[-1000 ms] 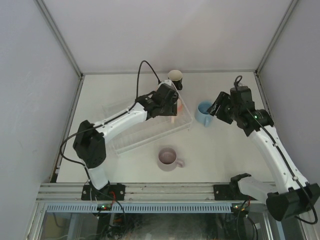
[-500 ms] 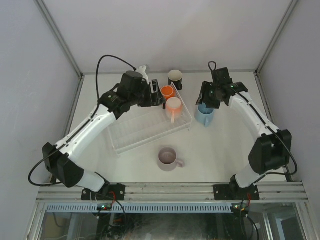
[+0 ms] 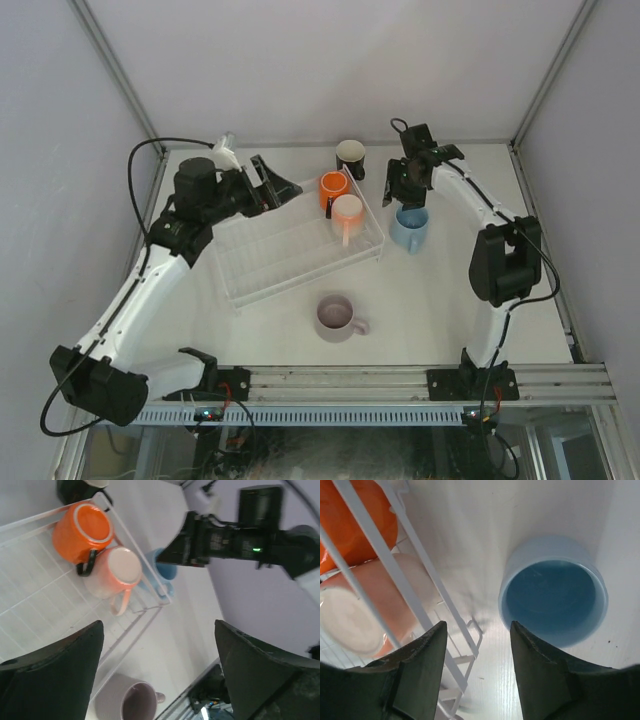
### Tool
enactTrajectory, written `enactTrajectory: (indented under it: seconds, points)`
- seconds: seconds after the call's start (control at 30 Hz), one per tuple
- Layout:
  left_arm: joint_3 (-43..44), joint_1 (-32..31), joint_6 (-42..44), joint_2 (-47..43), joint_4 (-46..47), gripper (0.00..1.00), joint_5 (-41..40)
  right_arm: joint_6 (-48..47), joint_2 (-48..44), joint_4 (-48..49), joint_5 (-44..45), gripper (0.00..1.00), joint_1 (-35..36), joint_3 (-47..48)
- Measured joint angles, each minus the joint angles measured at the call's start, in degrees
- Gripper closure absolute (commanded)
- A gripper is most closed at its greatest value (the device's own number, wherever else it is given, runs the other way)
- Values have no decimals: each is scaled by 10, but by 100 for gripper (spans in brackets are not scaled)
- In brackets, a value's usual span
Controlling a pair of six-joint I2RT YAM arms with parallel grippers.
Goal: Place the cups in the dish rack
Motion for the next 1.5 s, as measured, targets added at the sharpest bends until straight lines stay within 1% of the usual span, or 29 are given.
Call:
enactTrajectory:
  seconds: [0.1, 0.17, 0.27, 0.3, 0.4, 0.47, 0.53, 0.6, 0.7, 0.87, 1.1, 1.23, 1.37, 1.5]
  points:
    - [-3, 17, -15, -23, 24, 0, 31, -4, 34, -5, 8, 48, 6, 14]
    - [-17, 39, -40, -40, 62, 0, 61, -4, 50, -11, 12, 48, 9, 16]
    - [-53, 80, -94, -57, 138, 0, 104, -4, 70, -21, 17, 48, 12, 16]
    - [-75, 95, -120, -61, 177, 0, 118, -4, 75, -24, 19, 48, 12, 16]
    - [-124, 123, -184, -62, 248, 0, 143, -5, 84, -28, 23, 51, 14, 16]
    - [-132, 132, -199, -56, 257, 0, 162, -6, 88, -28, 26, 54, 15, 16]
    - [-131, 132, -198, -52, 260, 0, 176, -6, 91, -28, 29, 60, 16, 16]
    - [-130, 132, -194, -52, 260, 0, 193, -8, 96, -27, 32, 63, 17, 16]
    - [-130, 132, -193, -52, 269, 0, 219, -12, 104, -27, 39, 75, 17, 16]
    - [-130, 132, -193, -50, 289, 0, 247, -19, 116, -23, 51, 100, 16, 18]
    - [-130, 130, -192, -36, 288, 0, 255, -19, 115, -25, 57, 100, 11, 19]
    - [-130, 107, -186, -18, 287, 0, 254, -18, 97, -25, 44, 100, -1, 9]
    - [-130, 63, -182, 9, 284, 1, 250, -15, 50, -31, 17, 100, -24, 5]
    - [-130, 34, -184, 28, 284, 1, 232, -10, -33, -31, -7, 100, -40, 6]
